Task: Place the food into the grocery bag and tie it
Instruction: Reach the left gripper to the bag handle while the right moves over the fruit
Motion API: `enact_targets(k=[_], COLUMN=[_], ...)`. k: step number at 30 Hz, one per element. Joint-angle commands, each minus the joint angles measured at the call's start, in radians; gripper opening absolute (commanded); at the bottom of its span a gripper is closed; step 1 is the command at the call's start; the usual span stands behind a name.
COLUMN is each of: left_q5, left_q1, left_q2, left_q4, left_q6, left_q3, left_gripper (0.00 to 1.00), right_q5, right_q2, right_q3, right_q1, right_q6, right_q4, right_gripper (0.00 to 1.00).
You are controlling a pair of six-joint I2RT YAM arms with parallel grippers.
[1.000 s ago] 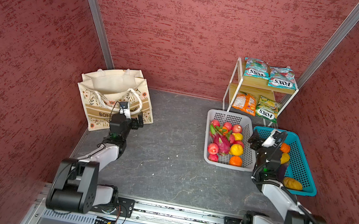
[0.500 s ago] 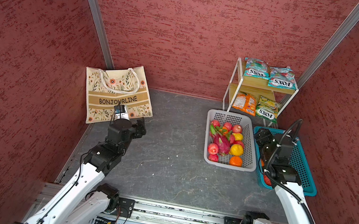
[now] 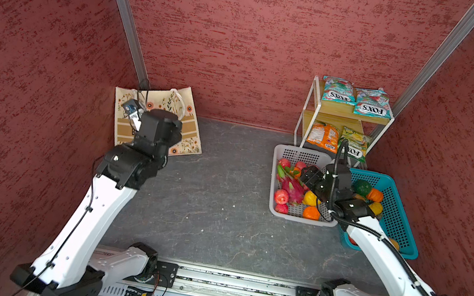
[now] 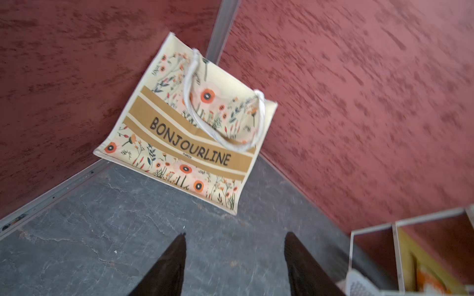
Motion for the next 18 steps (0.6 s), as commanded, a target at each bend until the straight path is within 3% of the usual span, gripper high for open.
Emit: enact_targets(k=[1, 5, 9, 13, 16, 18], left_q5=[0.263, 0.343, 0.452, 0.568, 0.598, 0.621], left_q1=[0.167, 0.229, 0.317, 0.414, 0.453, 0.473], left_q2=[0.157, 0.362, 0.445, 0.577, 0.601, 0.623], left_q4=[-0.121, -0.13, -0.038, -0.141, -0.074, -0.026], left_q6=[-0.085, -0.097, -0.265, -0.436, -0.515, -0.564], left_q3=[0.184, 0.467, 0.528, 0.661, 0.645, 0.637], left_gripper=[0.56, 0.49, 0.48, 0.66, 0.76, 0.78], right_q5=[-0.02, -0.002, 0.018, 0.05, 0.081, 0.096], right_q2=[0.024, 0.049, 0.047, 0.044, 0.04, 0.038], right_q3=[0.05, 0.073, 0.069, 0.063, 0.054, 0.041], right_q1=[0.039, 0.078, 0.091, 0.094, 0.094, 0.094], right_q6=[-0.051, -0.083, -0.099, -0.114, -0.119, -0.115], right_q4=[0.026, 0.012, 0.01, 0.004, -0.004, -0.002], right_gripper=[0.8, 0.81, 0.8, 0.81, 0.81, 0.81])
